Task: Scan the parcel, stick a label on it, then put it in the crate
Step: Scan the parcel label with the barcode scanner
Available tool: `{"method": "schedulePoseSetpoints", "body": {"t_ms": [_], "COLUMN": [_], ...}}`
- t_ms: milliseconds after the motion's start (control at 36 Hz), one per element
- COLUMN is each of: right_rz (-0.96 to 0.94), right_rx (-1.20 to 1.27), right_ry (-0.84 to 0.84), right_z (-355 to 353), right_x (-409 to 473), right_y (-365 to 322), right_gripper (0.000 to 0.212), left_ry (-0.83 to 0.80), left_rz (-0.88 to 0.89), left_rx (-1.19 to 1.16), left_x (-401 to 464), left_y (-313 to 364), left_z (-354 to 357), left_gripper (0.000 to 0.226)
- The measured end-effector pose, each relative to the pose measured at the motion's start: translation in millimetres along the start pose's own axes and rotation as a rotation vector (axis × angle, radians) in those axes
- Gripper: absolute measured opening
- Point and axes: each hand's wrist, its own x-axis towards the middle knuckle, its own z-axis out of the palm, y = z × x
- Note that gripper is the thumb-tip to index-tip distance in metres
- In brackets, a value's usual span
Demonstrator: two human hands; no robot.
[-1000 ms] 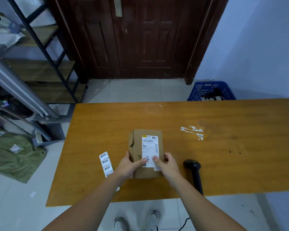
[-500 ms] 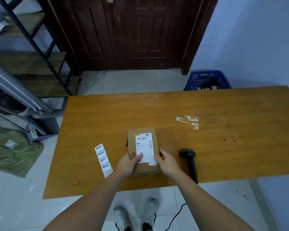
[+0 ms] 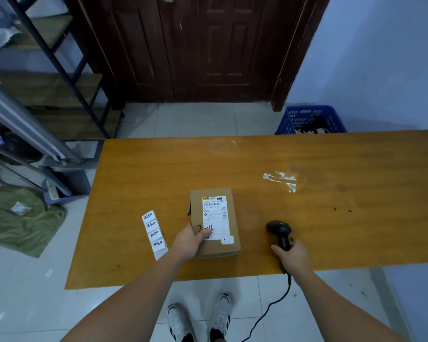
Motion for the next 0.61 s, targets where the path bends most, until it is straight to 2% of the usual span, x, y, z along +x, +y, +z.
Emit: {"method": "schedulePoseSetpoints", "body": {"t_ms": [83, 139, 278, 361, 500, 611], "right_rz": [-0.005, -0.013, -0.078, -0.169, -0.235, -0.308], "right_rx": [0.03, 0.052, 0.174, 0.236, 0.303, 0.191], "right_ry": [-0.059, -0.064, -0.048, -0.046, -0.187, -0.301], "right_z": [7.9, 9.5, 5.6, 1.5, 2.5, 10.6], "right_x": [-2.2, -1.8, -10.2, -19.0, -45.6, -81.6], "right_y": [12.8, 15.6, -10.5, -46.1, -107.6, -139.3], "right_gripper": [0.031, 0.017, 0.011, 0.018, 0.004, 0.015], "left_ry": [0.0, -0.004, -0.007, 0.0, 0.016, 0.021], "left_rz": [-0.002, -0.004, -0.007, -0.028, -0.062, -0.058], "left_rx": [0.0, -0.018, -0.028, -0.022, 0.001, -0.001], "left_x": [-0.6, -1.6, -4.0, -4.1, -2.0, -1.4], "left_y": [1.1, 1.6, 3.5, 3.8, 2.3, -0.4], "left_z": [-0.1, 0.5, -0.2, 0.1, 1.4, 3.3], "left_gripper": [0.058, 0.059, 0.059, 0.059, 0.057, 0.058]}}
